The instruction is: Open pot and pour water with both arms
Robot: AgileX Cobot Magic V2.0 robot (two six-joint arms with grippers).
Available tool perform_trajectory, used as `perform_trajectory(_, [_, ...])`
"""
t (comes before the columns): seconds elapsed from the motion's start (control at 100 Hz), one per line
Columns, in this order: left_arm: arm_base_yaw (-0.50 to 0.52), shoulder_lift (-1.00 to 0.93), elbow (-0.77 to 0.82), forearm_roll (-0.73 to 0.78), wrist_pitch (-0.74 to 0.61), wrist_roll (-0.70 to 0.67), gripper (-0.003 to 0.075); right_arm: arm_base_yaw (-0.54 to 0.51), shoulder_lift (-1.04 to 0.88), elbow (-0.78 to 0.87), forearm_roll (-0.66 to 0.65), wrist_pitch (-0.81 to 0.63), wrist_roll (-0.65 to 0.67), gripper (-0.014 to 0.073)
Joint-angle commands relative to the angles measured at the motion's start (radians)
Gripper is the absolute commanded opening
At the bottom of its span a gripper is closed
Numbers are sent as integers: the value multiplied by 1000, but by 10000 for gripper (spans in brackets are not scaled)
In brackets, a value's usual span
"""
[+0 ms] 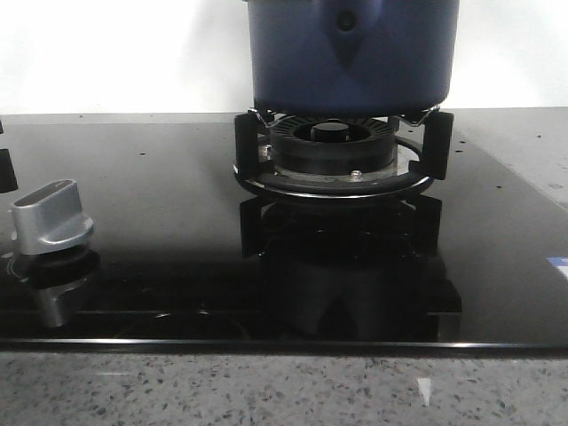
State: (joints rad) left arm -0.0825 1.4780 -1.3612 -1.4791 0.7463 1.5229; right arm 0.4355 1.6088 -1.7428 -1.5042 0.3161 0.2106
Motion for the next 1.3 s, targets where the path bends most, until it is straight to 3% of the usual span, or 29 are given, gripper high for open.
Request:
perform_trajectory(0.0, [2,-41,-30,-85,7,-11,314,-2,-47,-36,-83,-22,3,-46])
perform_trajectory(0.3, [2,-41,-30,-85,8,-11,314,-2,-64,-36,-154,-24,3,-46])
perform_trajectory(0.84, [2,-41,-30,-85,8,-11,314,-2,-76,-36,-135,-16,76,-46])
perform_trajectory(0.99, [2,-41,-30,-85,8,-11,314,-2,-77,-36,67,112,255,-46])
perform_trajectory(1.29, [-3,-41,-30,-89,8,-11,314,-4,-75,-36,600,531,263,-48])
